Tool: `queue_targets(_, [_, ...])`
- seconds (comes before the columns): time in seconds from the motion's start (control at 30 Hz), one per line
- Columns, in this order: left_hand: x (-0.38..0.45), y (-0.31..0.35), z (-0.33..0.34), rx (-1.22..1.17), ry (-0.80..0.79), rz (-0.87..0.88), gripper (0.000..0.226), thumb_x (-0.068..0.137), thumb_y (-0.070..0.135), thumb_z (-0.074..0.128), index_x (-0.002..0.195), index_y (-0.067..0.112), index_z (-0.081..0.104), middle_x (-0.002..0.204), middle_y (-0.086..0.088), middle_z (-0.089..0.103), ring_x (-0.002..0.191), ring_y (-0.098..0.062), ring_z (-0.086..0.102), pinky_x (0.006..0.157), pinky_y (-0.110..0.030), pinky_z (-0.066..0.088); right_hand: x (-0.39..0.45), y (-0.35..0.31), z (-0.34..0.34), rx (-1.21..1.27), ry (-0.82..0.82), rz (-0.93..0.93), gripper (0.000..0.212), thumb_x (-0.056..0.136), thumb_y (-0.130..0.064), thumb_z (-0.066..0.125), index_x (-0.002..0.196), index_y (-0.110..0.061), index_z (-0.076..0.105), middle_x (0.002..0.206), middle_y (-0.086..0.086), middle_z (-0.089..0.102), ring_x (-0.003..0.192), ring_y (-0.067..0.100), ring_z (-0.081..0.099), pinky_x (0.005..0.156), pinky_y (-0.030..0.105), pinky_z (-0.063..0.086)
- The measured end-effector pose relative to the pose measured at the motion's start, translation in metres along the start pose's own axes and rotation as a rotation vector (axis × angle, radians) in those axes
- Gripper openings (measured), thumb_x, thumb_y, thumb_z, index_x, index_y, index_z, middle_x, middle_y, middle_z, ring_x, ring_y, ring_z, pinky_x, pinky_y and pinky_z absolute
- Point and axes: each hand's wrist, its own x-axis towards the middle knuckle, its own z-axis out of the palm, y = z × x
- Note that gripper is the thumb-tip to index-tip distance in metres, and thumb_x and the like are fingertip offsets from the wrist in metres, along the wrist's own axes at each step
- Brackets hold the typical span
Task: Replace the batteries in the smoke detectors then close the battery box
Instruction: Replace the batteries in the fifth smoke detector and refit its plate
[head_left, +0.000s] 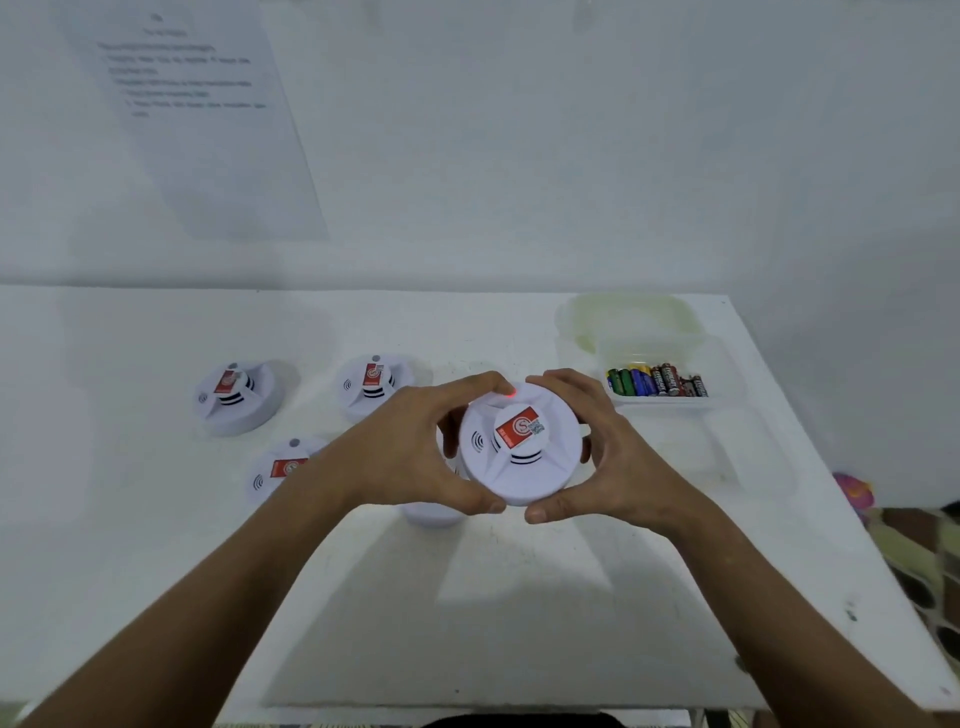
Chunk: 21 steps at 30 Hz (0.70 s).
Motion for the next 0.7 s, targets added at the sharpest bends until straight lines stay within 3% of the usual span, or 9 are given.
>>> queue_targets(0.17, [0.0, -0.011, -0.006, 0.015, -0.01, -0.001, 0.076, 0.064, 0.042, 0.085, 0.128, 0.047, 0.045, 0.11, 0.028, 0.059, 0.1, -0.007, 0.057, 0.074, -0.013, 0.049, 0.004, -0.002, 0.009, 0.003, 0.018, 0.02, 0.11, 0.047, -0.032, 0.097, 0.142, -0.042, 0.042, 0.148, -0.016, 0.029, 0.127, 0.002, 0.044, 0.094, 0.043, 0.054])
queue_targets(0.4, [0.0, -0.022, -0.01, -0.004, -0.002, -0.024, 0.086, 0.063, 0.04, 0.087, 0.137, 0.038, 0.042, 0.115, 0.024, 0.059, 0.098, -0.005, 0.057, 0.069, -0.009, 0.045, 0.013, 0.0, 0.013, 0.014, 0.026, 0.016, 0.106, 0.049, -0.035, 0.096, 0.14, -0.046, 0.042, 0.147, -0.015, 0.032, 0.127, 0.01, 0.047, 0.094, 0.048, 0.054])
queue_targets(0.53, [-0.002, -0.027, -0.009, -0.03, 0.018, -0.106, 0.103, 0.062, 0.044, 0.087, 0.145, 0.043, 0.027, 0.109, 0.021, 0.061, 0.096, 0.0, 0.057, 0.07, -0.01, 0.046, 0.017, 0.002, 0.013, -0.012, 0.041, 0.019, 0.104, 0.051, -0.035, 0.096, 0.139, -0.044, 0.041, 0.147, -0.013, 0.036, 0.125, 0.01, 0.048, 0.091, 0.048, 0.056])
queue_targets(0.6, [0.0, -0.027, -0.008, -0.032, 0.014, -0.1, 0.098, 0.062, 0.044, 0.087, 0.143, 0.042, 0.032, 0.109, 0.021, 0.062, 0.096, -0.001, 0.057, 0.071, -0.011, 0.046, 0.018, 0.002, 0.011, -0.017, 0.039, 0.018, 0.105, 0.051, -0.034, 0.096, 0.141, -0.039, 0.041, 0.147, -0.013, 0.036, 0.126, 0.012, 0.048, 0.09, 0.048, 0.056])
queue_targets(0.7, [0.003, -0.024, -0.007, -0.041, 0.024, -0.052, 0.076, 0.065, 0.038, 0.086, 0.126, 0.052, 0.043, 0.108, 0.025, 0.062, 0.095, -0.005, 0.057, 0.07, -0.01, 0.047, 0.018, 0.001, 0.008, -0.006, 0.031, 0.022, 0.105, 0.052, -0.031, 0.096, 0.142, -0.037, 0.041, 0.146, -0.012, 0.036, 0.126, 0.014, 0.049, 0.089, 0.048, 0.056])
